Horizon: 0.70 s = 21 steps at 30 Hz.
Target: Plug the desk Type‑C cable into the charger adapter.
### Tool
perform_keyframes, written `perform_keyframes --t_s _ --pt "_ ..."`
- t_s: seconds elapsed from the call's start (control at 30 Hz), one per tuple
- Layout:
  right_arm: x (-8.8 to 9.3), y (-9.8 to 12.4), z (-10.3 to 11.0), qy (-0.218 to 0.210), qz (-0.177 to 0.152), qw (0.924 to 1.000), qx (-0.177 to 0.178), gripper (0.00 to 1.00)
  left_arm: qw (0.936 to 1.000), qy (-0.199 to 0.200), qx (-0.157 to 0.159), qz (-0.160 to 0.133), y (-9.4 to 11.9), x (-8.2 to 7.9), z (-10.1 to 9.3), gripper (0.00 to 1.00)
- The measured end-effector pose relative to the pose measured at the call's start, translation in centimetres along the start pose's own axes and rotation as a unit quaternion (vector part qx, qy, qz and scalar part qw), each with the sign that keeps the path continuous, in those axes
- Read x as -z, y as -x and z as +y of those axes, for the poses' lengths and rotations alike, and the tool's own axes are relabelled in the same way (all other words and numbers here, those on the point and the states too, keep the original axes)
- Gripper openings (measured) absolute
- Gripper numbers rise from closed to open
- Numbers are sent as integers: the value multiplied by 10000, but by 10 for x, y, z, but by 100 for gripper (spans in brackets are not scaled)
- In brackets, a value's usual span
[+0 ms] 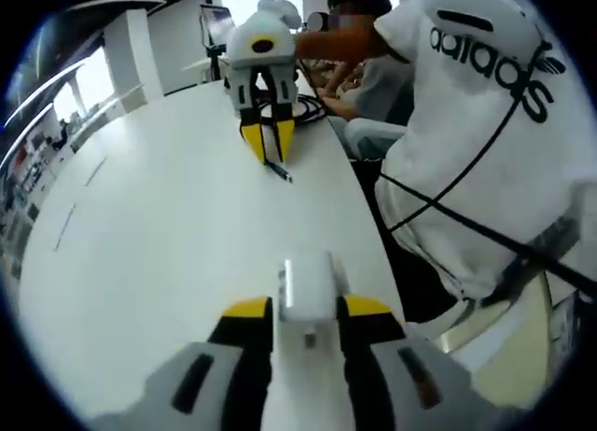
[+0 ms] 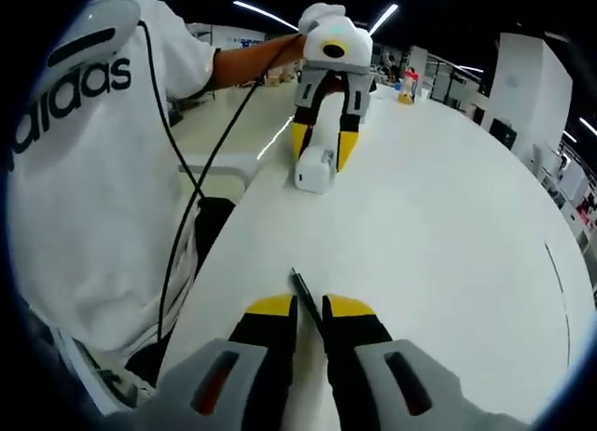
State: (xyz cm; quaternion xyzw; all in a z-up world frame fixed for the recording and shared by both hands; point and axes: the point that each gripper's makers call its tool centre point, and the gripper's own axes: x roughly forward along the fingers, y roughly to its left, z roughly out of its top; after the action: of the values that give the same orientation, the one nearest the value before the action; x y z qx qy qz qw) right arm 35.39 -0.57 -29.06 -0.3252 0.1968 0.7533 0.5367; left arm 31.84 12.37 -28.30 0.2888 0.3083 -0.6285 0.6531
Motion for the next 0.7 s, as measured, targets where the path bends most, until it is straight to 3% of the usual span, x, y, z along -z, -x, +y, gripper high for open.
perform_keyframes --t_s 0.7 --pt "3 -7 2 149 178 9995 -226 6 9998 -62 149 -88 -10 -6 -5 24"
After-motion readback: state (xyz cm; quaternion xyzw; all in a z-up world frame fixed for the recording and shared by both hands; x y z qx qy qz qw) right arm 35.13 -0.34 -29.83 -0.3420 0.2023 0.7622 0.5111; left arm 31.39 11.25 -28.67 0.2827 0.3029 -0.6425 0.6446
